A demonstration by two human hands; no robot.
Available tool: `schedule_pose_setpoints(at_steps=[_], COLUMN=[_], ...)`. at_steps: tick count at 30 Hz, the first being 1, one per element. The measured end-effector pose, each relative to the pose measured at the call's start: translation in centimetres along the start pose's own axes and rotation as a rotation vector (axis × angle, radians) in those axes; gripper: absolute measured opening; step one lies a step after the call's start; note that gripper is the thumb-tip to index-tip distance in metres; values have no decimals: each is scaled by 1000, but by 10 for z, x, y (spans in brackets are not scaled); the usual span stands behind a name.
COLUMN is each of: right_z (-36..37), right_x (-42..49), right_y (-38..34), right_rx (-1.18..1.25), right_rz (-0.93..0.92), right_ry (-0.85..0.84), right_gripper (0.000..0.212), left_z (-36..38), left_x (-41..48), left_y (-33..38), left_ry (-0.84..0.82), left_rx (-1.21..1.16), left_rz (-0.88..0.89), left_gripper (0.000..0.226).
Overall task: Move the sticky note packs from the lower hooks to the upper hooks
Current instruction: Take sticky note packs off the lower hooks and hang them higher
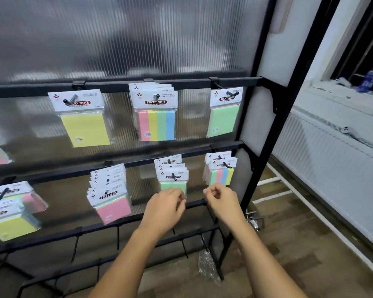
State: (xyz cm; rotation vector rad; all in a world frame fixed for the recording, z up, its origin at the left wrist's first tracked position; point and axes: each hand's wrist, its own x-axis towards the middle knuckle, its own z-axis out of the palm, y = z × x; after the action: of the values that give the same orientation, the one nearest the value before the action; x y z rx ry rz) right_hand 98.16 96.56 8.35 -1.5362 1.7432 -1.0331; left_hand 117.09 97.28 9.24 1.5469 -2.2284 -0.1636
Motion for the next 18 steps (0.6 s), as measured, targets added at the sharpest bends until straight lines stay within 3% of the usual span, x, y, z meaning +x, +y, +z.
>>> schedule_pose_setpoints(at_steps=[10,18], right_z=[-28,-31], right_x=[2,26], right_y=[22,30], right_rx=[-158,-154], right_rz=[74,82], right_ry=[105,37], right_gripper=[18,18], left_z=[31,37], left_x=[26,25], left_y=[24,20], left_ry=[-39,-73], left_rx=[-97,-89], left_rz=[103,-33], left_gripper=[16,19])
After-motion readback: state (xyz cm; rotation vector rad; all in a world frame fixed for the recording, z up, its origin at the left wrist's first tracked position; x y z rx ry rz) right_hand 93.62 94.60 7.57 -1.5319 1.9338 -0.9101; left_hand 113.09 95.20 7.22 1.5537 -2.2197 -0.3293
